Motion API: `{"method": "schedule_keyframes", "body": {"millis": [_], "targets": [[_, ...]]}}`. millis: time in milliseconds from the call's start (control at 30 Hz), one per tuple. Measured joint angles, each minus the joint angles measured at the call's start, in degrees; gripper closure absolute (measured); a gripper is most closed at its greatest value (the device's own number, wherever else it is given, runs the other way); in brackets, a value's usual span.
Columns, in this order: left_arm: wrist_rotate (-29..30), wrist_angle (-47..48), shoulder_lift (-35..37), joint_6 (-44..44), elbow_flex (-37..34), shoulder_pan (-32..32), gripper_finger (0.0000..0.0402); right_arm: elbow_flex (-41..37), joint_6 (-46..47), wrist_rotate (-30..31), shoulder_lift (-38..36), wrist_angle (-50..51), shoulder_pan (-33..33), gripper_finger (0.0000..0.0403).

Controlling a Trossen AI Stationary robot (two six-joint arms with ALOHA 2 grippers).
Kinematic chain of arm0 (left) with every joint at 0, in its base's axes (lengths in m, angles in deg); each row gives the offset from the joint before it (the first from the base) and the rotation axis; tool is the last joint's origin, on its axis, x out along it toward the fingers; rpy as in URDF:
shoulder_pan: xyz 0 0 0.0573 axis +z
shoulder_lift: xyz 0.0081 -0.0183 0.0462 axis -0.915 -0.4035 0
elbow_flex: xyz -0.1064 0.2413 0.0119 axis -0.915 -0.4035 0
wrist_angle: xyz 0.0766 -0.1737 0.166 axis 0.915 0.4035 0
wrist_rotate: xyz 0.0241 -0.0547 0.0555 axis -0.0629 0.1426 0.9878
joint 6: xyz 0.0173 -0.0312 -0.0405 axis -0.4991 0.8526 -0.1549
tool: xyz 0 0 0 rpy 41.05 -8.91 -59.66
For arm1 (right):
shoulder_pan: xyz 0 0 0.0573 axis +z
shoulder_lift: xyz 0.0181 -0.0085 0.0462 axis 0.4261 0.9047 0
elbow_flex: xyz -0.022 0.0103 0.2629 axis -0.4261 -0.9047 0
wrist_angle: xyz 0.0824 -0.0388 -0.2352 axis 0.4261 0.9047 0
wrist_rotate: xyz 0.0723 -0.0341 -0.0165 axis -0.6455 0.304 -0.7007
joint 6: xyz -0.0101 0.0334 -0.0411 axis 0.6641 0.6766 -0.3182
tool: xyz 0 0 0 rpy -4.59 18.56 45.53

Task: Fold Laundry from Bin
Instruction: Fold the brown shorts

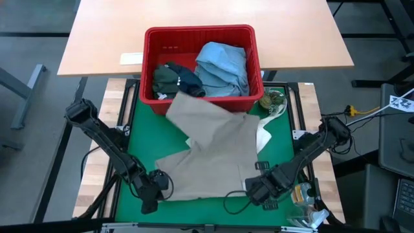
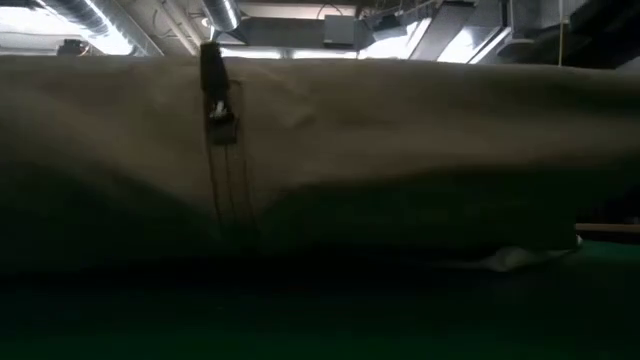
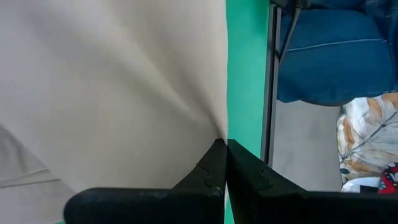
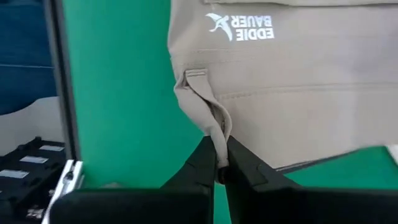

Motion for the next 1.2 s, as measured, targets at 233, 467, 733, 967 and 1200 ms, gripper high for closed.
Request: {"method": "schedule_keyframes", "body": {"millis": [233,467,733,967,1200], "targets": [[-0.85,-3.42,-3.96,0.0,0.0,-0.68,0.0401,-0.35,0.04,-6.65,0.0,-4.78,1.6,0.0385],[-2.91,-3.58,-4.52,5.94,0.0,-0.63,0.0397,-0.35,0.04,-9.13,0.0,-7.57,1.45,0.038],[-2.37,-3.56,-4.52,10.38,0.0,-0.63,0.0325,-0.35,0.02,-13.6,0.0,-7.6,1.45,0.0379],[3.3,-3.32,-4.52,8.48,0.0,-0.09,0.0274,-0.35,0.02,-14.74,0.0,-7.64,1.45,0.0375],[9.88,0.72,-4.52,8.62,0.0,2.43,0.0278,-0.35,0.02,-13.79,0.0,-7.64,1.45,0.0347]]}}
